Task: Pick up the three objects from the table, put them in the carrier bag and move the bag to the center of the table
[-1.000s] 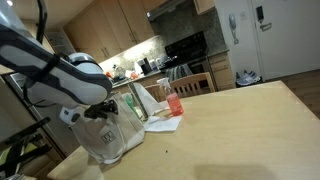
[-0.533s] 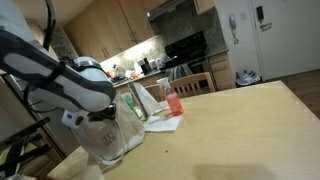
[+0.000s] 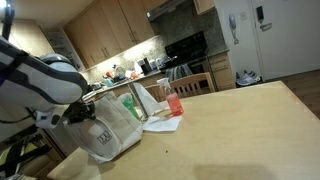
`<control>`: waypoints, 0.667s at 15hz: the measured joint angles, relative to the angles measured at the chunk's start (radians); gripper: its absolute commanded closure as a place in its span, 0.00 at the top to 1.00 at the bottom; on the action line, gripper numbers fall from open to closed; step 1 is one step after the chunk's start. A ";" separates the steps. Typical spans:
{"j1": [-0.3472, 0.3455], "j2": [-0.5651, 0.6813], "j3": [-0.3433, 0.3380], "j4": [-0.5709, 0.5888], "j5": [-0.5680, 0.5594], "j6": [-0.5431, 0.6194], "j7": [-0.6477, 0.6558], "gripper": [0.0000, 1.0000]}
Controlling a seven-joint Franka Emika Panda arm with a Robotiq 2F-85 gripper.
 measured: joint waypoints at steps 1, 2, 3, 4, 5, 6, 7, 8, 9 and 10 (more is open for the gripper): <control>-0.021 -0.044 0.041 -0.025 0.001 -0.010 0.000 0.01; -0.043 -0.090 0.082 -0.048 0.004 -0.019 0.000 0.01; -0.066 -0.137 0.121 -0.067 0.006 -0.024 0.000 0.01; -0.088 -0.185 0.155 -0.082 0.012 -0.027 0.001 0.01; -0.110 -0.235 0.183 -0.092 0.020 -0.029 0.003 0.01; -0.129 -0.282 0.203 -0.098 0.029 -0.029 0.010 0.01; -0.145 -0.330 0.215 -0.102 0.038 -0.030 0.019 0.01; -0.155 -0.376 0.218 -0.103 0.046 -0.030 0.027 0.01; -0.119 -0.420 0.169 -0.103 0.053 -0.031 0.037 0.01; -0.089 -0.462 0.126 -0.103 0.060 -0.031 0.043 0.01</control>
